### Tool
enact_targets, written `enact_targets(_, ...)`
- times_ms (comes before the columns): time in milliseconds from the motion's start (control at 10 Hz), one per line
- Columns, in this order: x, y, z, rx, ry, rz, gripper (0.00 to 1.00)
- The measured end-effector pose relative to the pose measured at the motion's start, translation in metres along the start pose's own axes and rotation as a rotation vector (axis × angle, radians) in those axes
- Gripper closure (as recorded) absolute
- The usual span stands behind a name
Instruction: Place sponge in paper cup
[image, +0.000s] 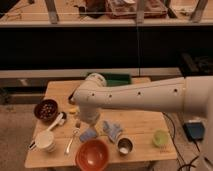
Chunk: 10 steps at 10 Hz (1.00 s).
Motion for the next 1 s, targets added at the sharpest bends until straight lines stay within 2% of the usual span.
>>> enact_targets(100,0.009,-0.002,0.019,-0.001,0.014,-0.012,0.2)
enact_targets(300,0.02,-0.007,0.038,-0.006,0.028,-0.034,0.2)
enact_targets(600,0.025,-0.01,0.058,-0.007,0.043,-0.079,0.2)
enact_targets(1000,0.025,-0.008,0.084,-0.005,0.037,-0.155,0.2)
